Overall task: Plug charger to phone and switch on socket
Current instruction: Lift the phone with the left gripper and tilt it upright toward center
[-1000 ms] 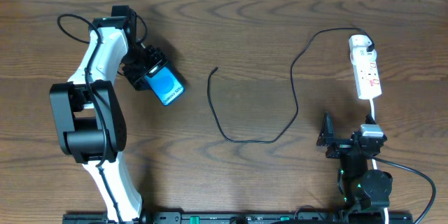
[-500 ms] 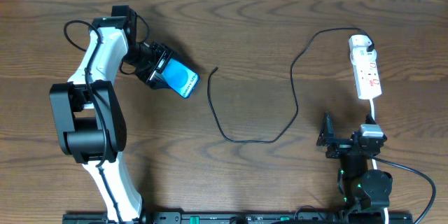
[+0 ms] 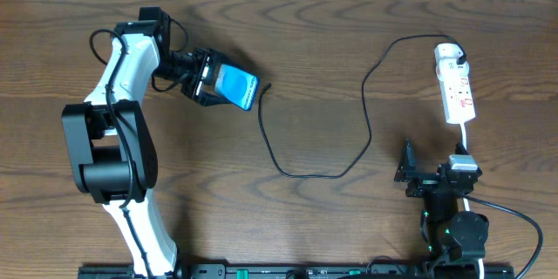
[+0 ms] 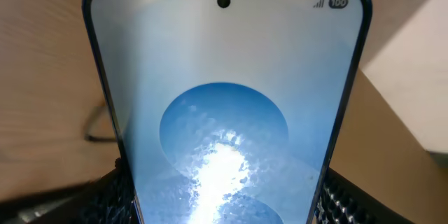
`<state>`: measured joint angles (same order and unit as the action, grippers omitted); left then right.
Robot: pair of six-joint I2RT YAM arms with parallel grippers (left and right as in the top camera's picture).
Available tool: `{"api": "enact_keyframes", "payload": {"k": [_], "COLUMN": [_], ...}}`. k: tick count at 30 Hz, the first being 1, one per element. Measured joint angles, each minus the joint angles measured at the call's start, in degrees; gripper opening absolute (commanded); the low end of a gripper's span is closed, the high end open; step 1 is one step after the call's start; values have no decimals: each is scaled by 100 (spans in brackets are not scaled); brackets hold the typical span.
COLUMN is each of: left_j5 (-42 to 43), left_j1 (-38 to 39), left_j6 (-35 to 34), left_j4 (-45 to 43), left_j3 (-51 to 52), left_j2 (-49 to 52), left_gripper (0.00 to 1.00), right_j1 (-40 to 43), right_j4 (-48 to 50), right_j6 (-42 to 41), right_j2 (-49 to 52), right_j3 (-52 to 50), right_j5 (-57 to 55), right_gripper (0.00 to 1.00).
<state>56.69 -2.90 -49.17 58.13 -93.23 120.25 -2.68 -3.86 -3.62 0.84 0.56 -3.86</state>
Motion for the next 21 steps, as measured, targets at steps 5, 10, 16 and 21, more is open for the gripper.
{"api": "enact_keyframes", "payload": {"k": [5,10,16,21], "left_j5": [496,664,745,776], "left_j1": [0,0,0,11], "left_j6": [-376,-785,-1104,-1198], "left_j4": [2,17,105,105], "left_j3": [0,0,0,0], "left_j2": [0,0,0,0], "left_gripper": [64,64,64,64], "right_j1": [0,0,0,0], "right_j4": [2,2,2,2], "right_j6": [0,0,0,0], "right_j2": [-2,0,0,0], "right_j3": [0,0,0,0], "right_j5": [0,0,0,0], "right_gripper": [99,99,99,99]}}
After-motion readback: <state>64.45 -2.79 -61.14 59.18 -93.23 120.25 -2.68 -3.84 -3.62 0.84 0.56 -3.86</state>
